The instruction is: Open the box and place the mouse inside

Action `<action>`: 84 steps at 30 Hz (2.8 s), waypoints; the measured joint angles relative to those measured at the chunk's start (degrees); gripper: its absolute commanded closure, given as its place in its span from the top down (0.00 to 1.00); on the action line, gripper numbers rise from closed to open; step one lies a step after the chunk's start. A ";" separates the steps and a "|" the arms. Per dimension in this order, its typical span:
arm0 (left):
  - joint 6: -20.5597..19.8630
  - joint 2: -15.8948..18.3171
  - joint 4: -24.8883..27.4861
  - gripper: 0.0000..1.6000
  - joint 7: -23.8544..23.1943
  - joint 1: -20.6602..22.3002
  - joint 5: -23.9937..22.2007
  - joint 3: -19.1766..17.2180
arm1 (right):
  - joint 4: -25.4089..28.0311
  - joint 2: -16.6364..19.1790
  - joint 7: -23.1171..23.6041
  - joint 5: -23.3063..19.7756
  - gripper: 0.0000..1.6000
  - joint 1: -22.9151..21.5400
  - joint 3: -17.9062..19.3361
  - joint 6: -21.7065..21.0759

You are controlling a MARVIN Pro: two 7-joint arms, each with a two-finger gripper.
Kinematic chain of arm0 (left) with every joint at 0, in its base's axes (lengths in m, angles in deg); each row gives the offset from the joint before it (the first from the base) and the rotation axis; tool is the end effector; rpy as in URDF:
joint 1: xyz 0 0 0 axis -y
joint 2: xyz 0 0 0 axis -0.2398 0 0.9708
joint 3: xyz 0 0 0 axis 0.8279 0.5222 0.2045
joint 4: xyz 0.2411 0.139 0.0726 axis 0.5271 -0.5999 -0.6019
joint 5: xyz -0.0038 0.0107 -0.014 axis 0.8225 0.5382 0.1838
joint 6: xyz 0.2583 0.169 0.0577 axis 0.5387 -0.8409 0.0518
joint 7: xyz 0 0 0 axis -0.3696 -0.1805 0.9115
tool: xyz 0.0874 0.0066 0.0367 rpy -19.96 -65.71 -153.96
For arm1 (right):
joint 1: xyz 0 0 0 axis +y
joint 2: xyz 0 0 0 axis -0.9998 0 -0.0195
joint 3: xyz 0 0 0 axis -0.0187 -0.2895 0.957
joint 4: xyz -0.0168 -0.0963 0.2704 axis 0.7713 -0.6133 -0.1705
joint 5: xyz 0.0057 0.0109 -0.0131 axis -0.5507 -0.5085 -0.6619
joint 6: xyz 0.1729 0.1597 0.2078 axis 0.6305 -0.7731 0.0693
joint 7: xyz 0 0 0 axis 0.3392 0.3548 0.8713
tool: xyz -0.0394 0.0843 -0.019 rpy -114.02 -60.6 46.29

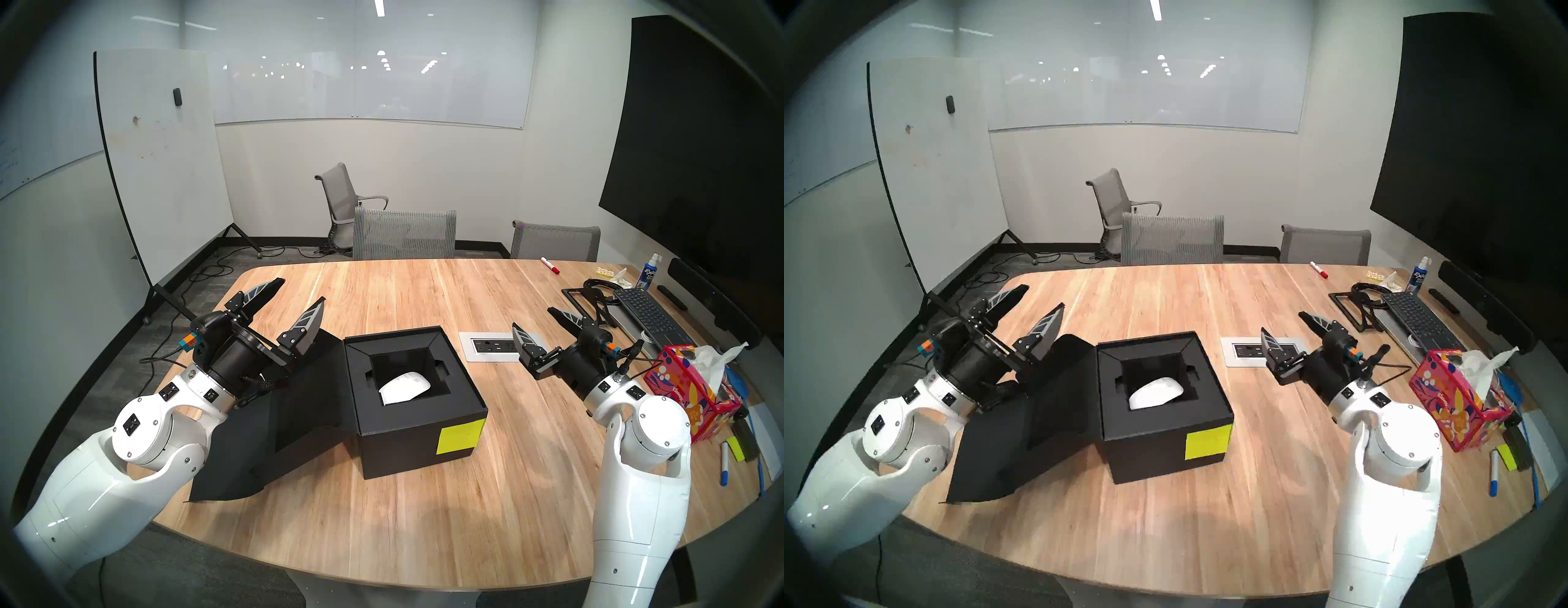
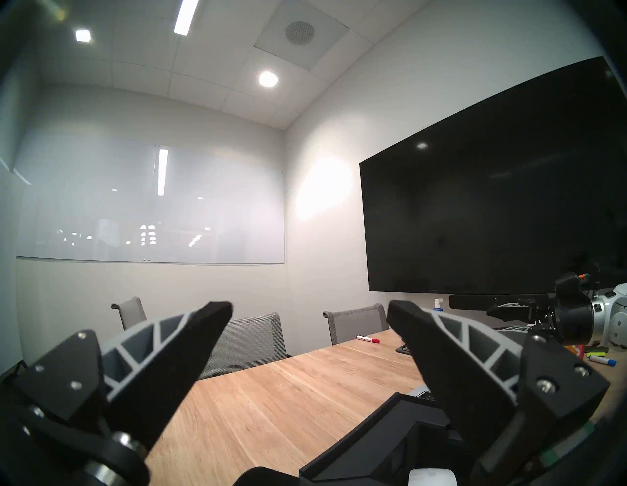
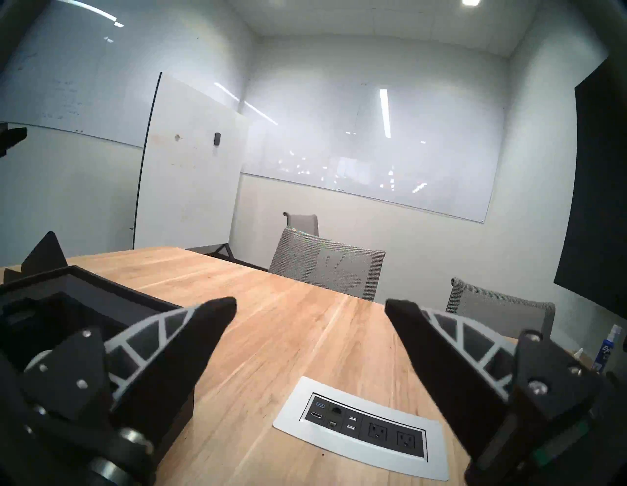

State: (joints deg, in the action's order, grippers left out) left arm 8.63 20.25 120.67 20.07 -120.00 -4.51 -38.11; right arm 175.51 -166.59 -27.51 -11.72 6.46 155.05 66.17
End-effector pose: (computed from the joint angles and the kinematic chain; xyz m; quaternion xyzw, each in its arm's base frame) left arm 0.3266 0.0438 -0.1681 0.5432 -0.1836 0.7884 0.2228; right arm 0.3530 -0.0893 -0.2011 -0.6472 -0.1968 -0.7351 0.0443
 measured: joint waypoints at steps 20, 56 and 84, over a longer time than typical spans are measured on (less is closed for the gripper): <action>1.27 0.61 4.20 1.00 2.59 -0.92 2.14 -4.57 | 0.05 -0.32 -0.49 -0.30 1.00 0.35 -0.38 0.84; 2.35 -1.92 11.00 1.00 3.23 -25.96 5.41 -16.81 | 0.02 -0.43 -0.76 -0.22 1.00 0.30 -0.46 0.93; -12.38 -15.30 19.44 1.00 -5.01 -44.54 -0.91 -39.38 | 0.05 -0.45 -0.83 -0.25 1.00 0.31 -0.48 0.96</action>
State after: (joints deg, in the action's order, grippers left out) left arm -3.74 4.95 140.10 15.05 -164.54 -5.42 -77.49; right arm 175.56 -167.04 -28.35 -11.97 6.77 154.57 67.13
